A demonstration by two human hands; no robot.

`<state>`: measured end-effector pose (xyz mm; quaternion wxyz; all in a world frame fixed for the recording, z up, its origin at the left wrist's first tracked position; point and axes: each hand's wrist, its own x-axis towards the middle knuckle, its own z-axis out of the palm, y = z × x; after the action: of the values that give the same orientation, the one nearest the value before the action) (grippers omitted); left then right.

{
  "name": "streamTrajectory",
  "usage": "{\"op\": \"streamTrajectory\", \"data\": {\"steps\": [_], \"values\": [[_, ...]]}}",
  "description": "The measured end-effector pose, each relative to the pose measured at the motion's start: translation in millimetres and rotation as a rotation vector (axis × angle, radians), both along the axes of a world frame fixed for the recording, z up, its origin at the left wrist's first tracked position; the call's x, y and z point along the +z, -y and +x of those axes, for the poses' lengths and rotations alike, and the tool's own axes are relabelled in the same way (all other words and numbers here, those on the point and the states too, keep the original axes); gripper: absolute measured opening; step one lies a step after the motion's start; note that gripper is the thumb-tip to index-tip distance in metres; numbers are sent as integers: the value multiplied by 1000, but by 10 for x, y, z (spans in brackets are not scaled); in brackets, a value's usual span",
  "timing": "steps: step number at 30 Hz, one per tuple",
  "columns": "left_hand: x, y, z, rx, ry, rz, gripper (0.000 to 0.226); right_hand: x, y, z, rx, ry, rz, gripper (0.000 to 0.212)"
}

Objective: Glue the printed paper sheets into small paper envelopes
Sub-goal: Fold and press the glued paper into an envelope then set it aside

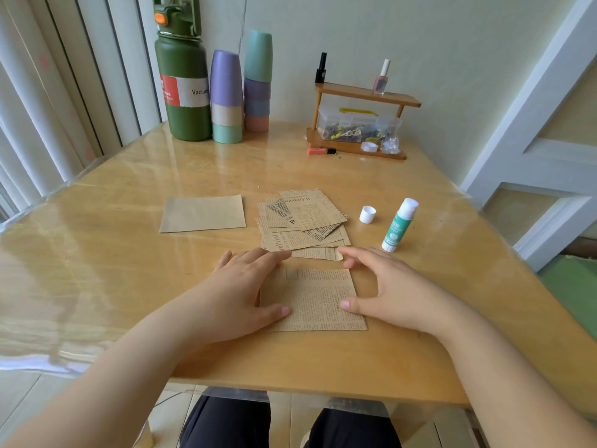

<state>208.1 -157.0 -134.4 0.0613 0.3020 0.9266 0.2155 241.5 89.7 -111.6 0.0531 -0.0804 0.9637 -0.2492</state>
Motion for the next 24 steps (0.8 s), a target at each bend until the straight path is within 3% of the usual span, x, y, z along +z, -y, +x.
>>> {"op": "streamTrajectory", "data": {"steps": [5,10,15,24], "values": [[-33,-2,16,9,-6,34,85,2,25,-53,-26,-11,-94,71],[-9,-12,48,24,-12,142,81,-20,97,-62,-63,1,-461,68],[33,1,-13,89,-39,280,73,19,107,-35,-64,-69,-643,62],[46,-87,-18,157,-9,424,48,-47,56,-15,-89,-78,-703,56]]}}
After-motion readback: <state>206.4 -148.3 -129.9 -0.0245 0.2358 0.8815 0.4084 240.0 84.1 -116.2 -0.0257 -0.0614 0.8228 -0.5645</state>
